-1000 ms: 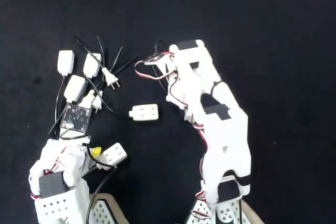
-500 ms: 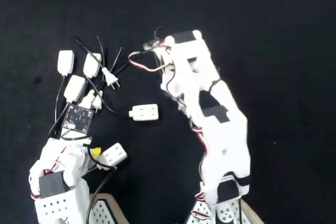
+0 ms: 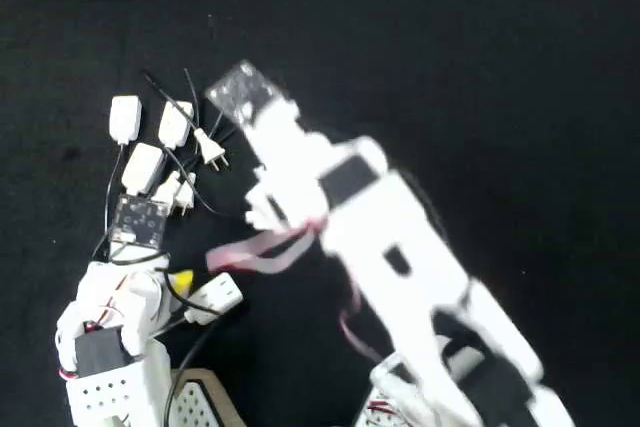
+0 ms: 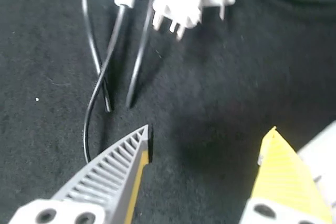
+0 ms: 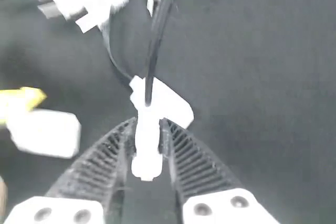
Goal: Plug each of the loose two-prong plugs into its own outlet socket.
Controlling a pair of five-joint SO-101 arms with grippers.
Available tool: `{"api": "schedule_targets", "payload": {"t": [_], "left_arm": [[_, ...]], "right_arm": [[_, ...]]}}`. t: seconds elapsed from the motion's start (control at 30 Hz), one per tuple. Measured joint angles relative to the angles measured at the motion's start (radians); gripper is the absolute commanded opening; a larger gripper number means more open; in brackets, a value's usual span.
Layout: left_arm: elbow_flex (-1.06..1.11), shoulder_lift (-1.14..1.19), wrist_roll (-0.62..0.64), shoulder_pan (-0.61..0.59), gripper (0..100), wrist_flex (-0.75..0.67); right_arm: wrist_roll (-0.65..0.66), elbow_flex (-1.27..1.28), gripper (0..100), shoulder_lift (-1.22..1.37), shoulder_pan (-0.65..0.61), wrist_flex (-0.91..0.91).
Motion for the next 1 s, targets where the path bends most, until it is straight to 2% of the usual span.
{"api": "schedule_targets", "payload": {"t": [0.17, 0.3, 0.4, 0.5, 0.7, 1.0], "left_arm": [[-0.009, 0.002, 0.149, 0.034, 33, -0.044], [-0.009, 0.002, 0.212, 0.181, 33, -0.051], [-0.011, 0.002, 0.221, 0.313, 33, -0.052], [-0.011, 0.002, 0.226, 0.391, 33, -0.114], [-0.011, 0.002, 0.23, 0.411, 33, -0.292], [0.005, 0.006, 0.356, 0.411, 33, -0.394]], "right_arm": [[-0.152, 0.387, 1.2, -0.273, -0.061, -0.411], [-0.218, 0.529, 1.2, -0.322, -0.077, -0.605], [-0.295, 0.548, 1.2, -0.334, -0.077, -0.628], [-0.327, 0.552, 1.2, -0.338, -0.08, -0.617], [-0.333, 0.552, 1.2, -0.338, -0.083, -0.546], [-0.333, 0.559, 1.2, -0.354, -0.132, -0.509]]}}
